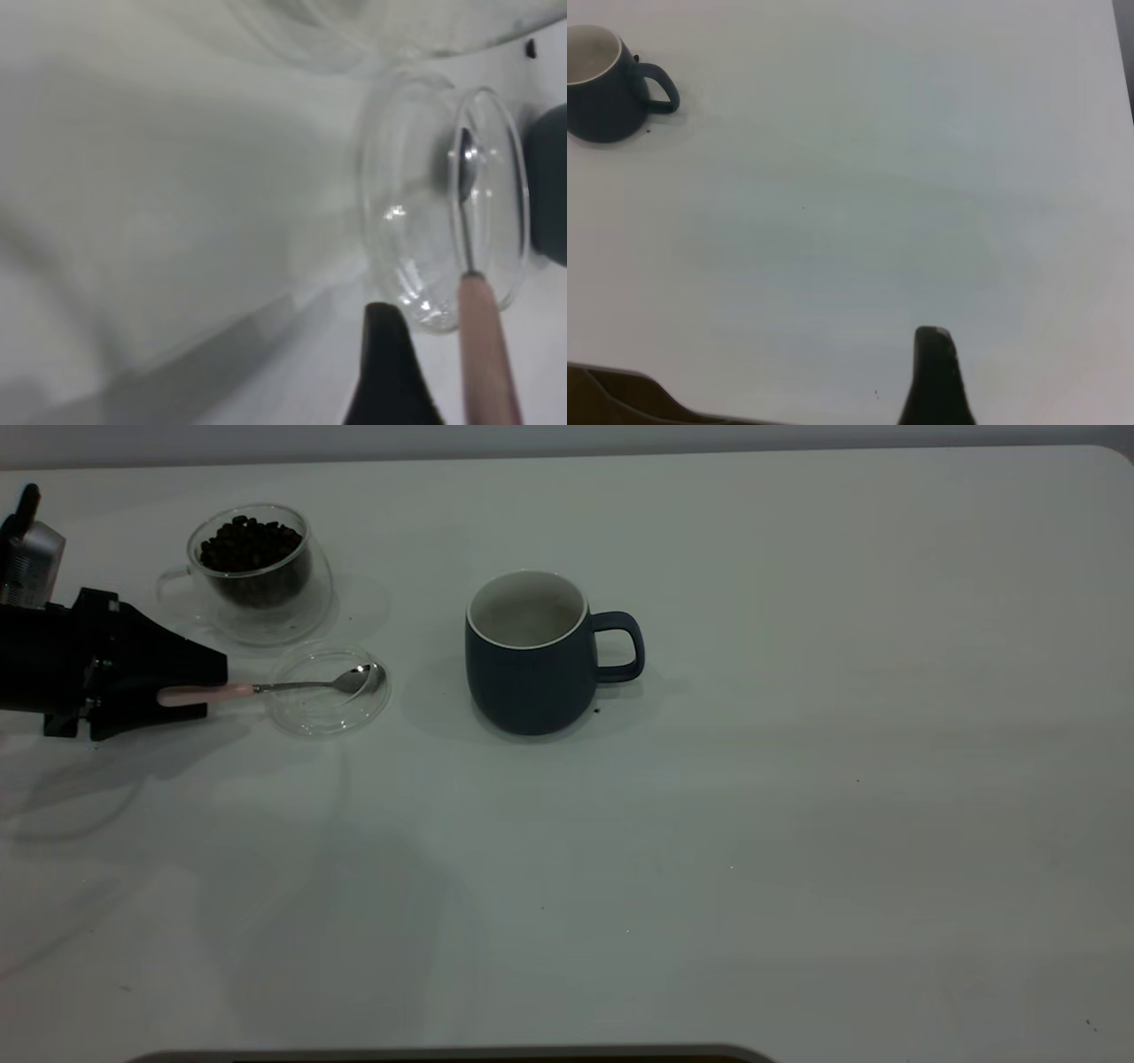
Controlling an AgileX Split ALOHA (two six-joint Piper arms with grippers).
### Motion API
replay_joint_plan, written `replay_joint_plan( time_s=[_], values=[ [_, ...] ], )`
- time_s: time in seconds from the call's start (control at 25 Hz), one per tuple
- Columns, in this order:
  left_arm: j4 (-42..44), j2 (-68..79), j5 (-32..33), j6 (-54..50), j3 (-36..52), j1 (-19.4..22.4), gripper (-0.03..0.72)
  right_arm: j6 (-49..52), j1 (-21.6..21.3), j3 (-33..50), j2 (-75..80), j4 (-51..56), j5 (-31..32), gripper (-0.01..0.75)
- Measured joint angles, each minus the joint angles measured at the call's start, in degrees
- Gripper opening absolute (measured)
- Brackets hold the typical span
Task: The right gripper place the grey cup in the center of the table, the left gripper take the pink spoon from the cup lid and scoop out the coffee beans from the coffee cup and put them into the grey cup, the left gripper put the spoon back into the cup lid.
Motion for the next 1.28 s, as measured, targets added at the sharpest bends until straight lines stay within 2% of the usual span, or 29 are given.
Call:
replay_joint_plan(
  time_s=[0.24, 0.44, 0.56, 0.84, 1.0, 1.16, 1.28],
  values=[
    [7.7, -3.1, -2.7, -5.1, -3.7, 0.1, 0.588, 0.0, 0.0, 0.0, 0.0, 0.0, 0.0, 0.591],
    [21.8, -10.2, -1.9, -17.8, -9.8, -0.2, 0.588, 0.0, 0.0, 0.0, 0.0, 0.0, 0.0, 0.591],
    [29.9, -14.8, -0.1, -28.4, -13.3, -1.9, 0.588, 0.0, 0.0, 0.0, 0.0, 0.0, 0.0, 0.591],
    [50.8, -23.0, 5.8, -55.8, -23.5, -11.7, 0.588, 0.0, 0.0, 0.0, 0.0, 0.0, 0.0, 0.591],
    [63.2, -26.4, 11.5, -68.8, -29.6, -17.4, 0.588, 0.0, 0.0, 0.0, 0.0, 0.0, 0.0, 0.591],
    [72.3, -30.0, 18.6, -75.6, -34.1, -23.3, 0.588, 0.0, 0.0, 0.0, 0.0, 0.0, 0.0, 0.591],
    [75.6, -33.4, 18.6, -79.5, -35.8, -27.1, 0.588, 0.0, 0.0, 0.0, 0.0, 0.0, 0.0, 0.591]
  ],
)
